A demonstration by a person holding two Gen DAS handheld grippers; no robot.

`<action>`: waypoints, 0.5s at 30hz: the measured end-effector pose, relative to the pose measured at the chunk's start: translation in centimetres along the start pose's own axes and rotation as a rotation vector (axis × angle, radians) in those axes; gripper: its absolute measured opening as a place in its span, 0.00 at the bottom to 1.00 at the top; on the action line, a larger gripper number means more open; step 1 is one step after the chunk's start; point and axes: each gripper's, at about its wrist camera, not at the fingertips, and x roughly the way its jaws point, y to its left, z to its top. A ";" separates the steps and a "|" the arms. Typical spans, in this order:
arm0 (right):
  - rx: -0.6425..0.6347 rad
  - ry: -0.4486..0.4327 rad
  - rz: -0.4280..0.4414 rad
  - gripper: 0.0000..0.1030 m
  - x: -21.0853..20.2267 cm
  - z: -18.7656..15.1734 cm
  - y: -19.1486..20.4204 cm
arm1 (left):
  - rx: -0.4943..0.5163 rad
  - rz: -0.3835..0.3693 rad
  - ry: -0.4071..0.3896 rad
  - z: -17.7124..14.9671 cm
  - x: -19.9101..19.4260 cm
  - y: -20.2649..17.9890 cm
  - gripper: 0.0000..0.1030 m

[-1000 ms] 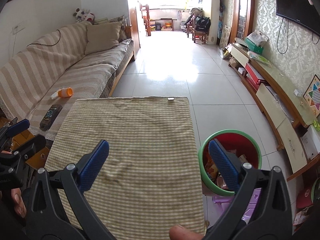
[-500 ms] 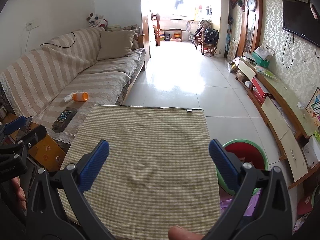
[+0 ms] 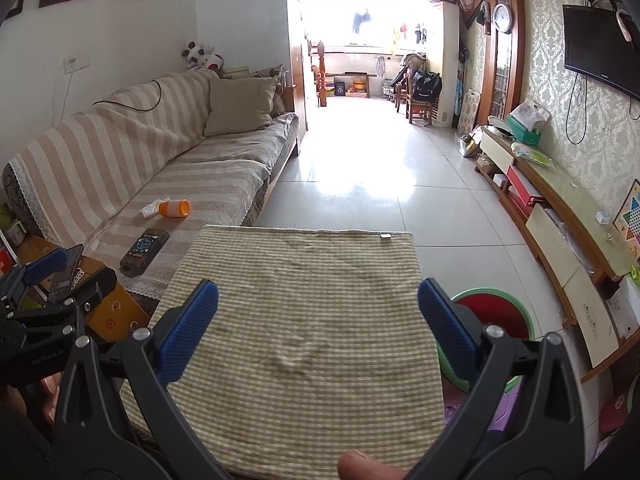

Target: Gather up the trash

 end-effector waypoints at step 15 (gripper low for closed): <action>0.040 -0.032 -0.023 0.95 -1.1 -0.7 -1.0 | 0.027 0.003 -0.007 -0.4 -0.4 -1.4 0.92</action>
